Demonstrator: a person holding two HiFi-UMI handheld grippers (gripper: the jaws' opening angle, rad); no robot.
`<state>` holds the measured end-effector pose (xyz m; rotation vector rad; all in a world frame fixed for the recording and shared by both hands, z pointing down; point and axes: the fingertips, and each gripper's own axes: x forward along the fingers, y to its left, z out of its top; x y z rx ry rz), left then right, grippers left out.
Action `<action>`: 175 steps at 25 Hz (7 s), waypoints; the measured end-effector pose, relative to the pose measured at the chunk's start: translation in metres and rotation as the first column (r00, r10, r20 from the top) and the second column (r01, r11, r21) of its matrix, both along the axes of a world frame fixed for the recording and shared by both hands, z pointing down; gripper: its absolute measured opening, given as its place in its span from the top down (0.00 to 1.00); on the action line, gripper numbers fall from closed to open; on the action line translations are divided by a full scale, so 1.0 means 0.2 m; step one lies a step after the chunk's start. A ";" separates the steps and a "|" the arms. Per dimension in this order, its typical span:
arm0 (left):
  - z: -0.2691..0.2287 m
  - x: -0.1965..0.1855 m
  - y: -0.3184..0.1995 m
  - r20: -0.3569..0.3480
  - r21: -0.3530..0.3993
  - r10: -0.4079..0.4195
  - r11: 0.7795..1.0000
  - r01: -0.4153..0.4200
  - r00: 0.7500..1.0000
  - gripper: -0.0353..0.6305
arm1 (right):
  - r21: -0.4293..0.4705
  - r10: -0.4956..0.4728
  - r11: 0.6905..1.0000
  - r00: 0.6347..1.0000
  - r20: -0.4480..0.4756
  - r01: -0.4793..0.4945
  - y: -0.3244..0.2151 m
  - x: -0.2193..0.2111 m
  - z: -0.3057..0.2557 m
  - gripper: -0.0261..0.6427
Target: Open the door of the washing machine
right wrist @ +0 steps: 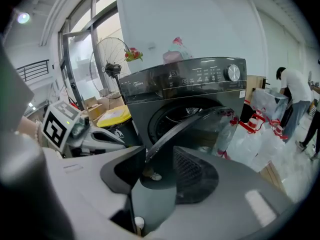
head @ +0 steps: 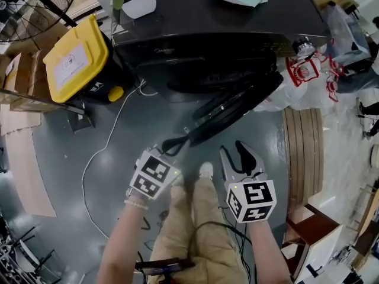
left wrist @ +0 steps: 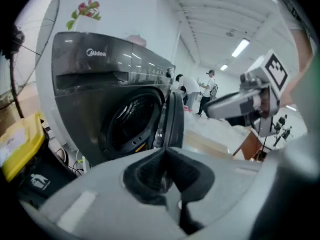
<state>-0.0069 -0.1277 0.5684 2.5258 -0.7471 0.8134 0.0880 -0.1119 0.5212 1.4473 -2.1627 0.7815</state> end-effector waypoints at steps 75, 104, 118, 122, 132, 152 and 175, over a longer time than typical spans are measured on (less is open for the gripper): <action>-0.72 0.00 0.07 -0.127 0.199 0.037 0.980 -0.011 0.991 0.96 | -0.114 0.419 0.885 0.879 -0.230 -0.452 0.45 0.71 0.26 0.78; -0.63 0.17 0.04 -0.149 0.193 0.094 0.979 -0.064 0.984 0.96 | -0.035 0.481 0.832 0.752 -0.450 -0.553 0.59 1.32 0.30 0.78; -0.96 -0.12 0.04 -0.153 0.245 -0.041 0.966 0.078 0.987 0.96 | -0.002 0.251 0.964 0.913 -0.322 -0.265 0.44 0.83 -0.15 0.76; -1.08 -0.27 0.08 -0.143 0.261 -0.101 0.956 0.136 0.985 0.96 | 0.065 0.098 0.994 0.965 -0.242 -0.085 0.34 0.53 -0.36 0.80; -1.38 -0.50 0.17 -0.142 0.304 -0.218 0.919 0.252 0.966 0.96 | 0.212 -0.053 0.974 0.989 -0.138 0.082 0.21 0.12 -0.84 0.94; -1.68 -0.68 0.29 -0.188 0.342 -0.345 0.855 0.390 0.920 0.96 | 0.346 -0.171 0.919 0.981 -0.087 0.190 0.17 -0.14 -1.27 0.95; -1.73 -0.64 0.30 -0.201 0.363 -0.309 0.858 0.364 0.930 0.96 | 0.401 -0.173 0.893 0.978 -0.115 0.205 0.14 -0.18 -1.39 0.95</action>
